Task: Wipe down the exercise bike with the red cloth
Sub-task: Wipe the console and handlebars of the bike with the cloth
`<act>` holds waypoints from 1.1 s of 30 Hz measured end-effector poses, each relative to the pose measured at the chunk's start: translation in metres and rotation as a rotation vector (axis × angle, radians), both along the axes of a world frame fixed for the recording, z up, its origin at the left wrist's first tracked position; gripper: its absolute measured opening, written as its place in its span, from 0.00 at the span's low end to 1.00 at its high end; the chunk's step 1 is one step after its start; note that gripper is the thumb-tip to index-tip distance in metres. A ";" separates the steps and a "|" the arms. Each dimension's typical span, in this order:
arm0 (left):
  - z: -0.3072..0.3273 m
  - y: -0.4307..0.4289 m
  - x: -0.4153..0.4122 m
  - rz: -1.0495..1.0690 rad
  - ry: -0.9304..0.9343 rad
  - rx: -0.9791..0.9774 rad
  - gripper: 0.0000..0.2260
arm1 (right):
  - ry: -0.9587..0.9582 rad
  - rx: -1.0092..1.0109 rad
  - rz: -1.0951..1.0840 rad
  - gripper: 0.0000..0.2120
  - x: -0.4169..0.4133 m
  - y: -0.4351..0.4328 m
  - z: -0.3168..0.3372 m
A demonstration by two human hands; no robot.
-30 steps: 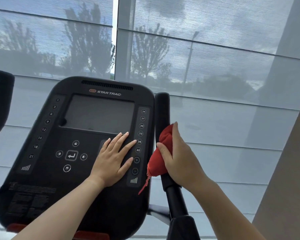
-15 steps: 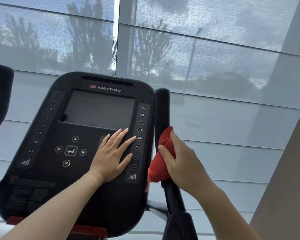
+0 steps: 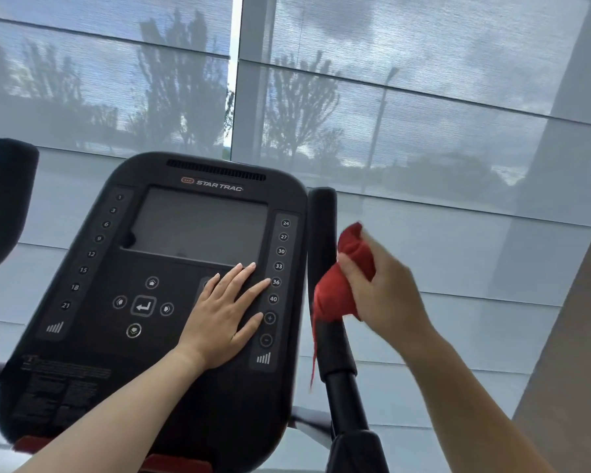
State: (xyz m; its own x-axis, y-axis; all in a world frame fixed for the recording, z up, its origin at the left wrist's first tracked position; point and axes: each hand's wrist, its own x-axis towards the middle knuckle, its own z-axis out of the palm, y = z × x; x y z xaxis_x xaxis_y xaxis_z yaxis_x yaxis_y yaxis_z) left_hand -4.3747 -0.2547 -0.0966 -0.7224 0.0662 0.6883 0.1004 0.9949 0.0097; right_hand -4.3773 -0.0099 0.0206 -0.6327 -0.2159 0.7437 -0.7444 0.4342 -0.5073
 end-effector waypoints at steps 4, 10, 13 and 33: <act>0.000 0.000 0.000 -0.020 -0.002 0.016 0.24 | 0.091 -0.060 0.028 0.27 -0.023 -0.015 0.037; 0.001 0.000 0.000 -0.014 0.005 0.008 0.24 | 0.067 0.021 0.112 0.30 -0.026 -0.038 0.016; 0.000 0.000 -0.001 -0.015 0.005 0.012 0.24 | 0.060 0.088 0.123 0.31 -0.021 -0.027 -0.006; 0.003 -0.002 -0.001 0.022 -0.131 -0.048 0.29 | -0.190 0.266 0.113 0.24 -0.004 -0.008 -0.017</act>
State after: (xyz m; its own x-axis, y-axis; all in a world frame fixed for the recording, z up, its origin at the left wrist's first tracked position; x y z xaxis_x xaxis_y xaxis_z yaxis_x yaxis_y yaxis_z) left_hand -4.3756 -0.2570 -0.0935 -0.8075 0.0801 0.5844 0.0796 0.9965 -0.0265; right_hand -4.3814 -0.0182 0.0033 -0.7157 -0.4628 0.5231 -0.6982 0.4899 -0.5220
